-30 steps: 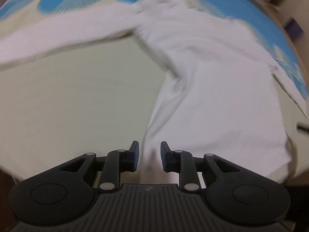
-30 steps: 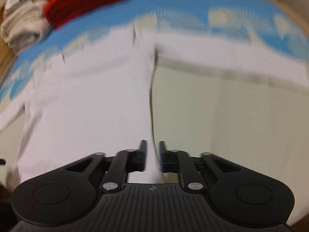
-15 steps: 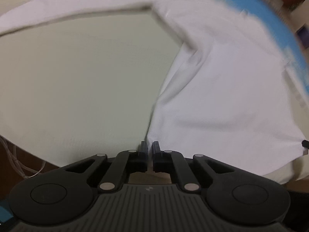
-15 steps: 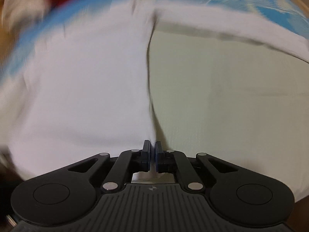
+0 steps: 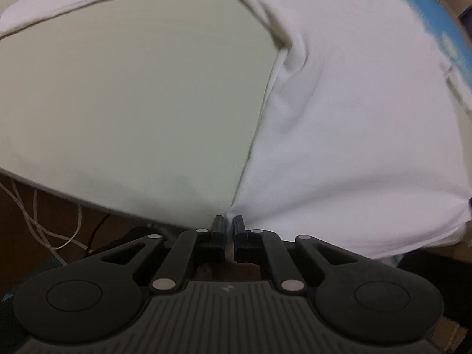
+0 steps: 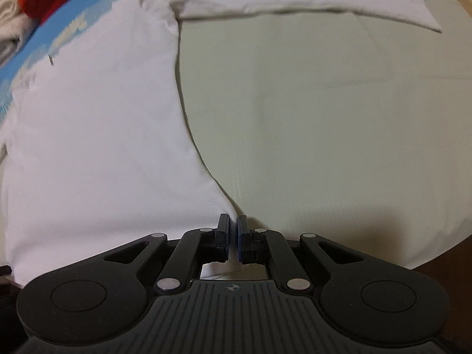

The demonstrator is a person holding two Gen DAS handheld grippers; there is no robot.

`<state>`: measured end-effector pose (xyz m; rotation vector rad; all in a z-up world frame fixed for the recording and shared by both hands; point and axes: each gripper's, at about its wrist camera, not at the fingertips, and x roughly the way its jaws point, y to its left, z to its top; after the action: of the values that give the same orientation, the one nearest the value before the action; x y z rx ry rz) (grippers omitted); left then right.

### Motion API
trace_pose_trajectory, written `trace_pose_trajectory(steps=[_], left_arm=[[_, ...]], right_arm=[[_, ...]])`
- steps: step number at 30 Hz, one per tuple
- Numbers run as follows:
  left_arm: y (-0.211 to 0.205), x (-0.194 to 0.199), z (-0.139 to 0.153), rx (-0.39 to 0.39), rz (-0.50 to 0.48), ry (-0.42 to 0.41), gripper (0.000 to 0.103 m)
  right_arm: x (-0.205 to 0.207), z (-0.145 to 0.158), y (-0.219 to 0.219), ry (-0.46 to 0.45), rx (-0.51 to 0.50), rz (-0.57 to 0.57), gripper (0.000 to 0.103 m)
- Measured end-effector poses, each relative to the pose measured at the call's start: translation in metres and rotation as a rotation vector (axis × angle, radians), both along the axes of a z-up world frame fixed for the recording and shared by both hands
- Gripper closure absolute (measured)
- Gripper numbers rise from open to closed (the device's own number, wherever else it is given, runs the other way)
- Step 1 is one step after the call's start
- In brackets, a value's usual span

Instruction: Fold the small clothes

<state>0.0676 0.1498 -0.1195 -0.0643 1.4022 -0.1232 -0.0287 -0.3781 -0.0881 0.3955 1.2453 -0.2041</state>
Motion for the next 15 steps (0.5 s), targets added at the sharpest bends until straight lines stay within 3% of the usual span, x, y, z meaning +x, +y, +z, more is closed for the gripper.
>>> trace_pose_trajectory(steps=[3,6,7,10,12,13,15], left_arm=[[-0.003,-0.002,0.014,-0.013,-0.019,-0.056,0.094],[-0.006,-0.003,0.033,-0.094,-0.023,-0.168,0.091],[-0.007,-0.002,0.035,-0.124,-0.025,-0.186,0.091],[-0.022,0.006,0.021,-0.149,-0.071,-0.162,0.091],[-0.032,0.009,-0.004,-0.046,-0.115,-0.075,0.095],[-0.035,0.008,-0.013,-0.007,-0.129,-0.046,0.096],[-0.039,0.008,-0.008,-0.014,-0.126,-0.061,0.096]], right_arm=[[-0.003,0.002,-0.004,0.019,-0.101,-0.011,0.092],[-0.004,0.02,0.004,-0.044,-0.313,0.018,0.091],[-0.006,0.027,0.003,-0.093,-0.312,0.02,0.091],[-0.006,0.035,0.011,-0.216,-0.12,0.051,0.091],[-0.002,0.022,0.021,-0.167,-0.021,0.126,0.091],[0.001,0.01,0.027,-0.099,-0.033,0.158,0.091],[0.002,-0.009,0.036,0.008,-0.108,0.189,0.091]])
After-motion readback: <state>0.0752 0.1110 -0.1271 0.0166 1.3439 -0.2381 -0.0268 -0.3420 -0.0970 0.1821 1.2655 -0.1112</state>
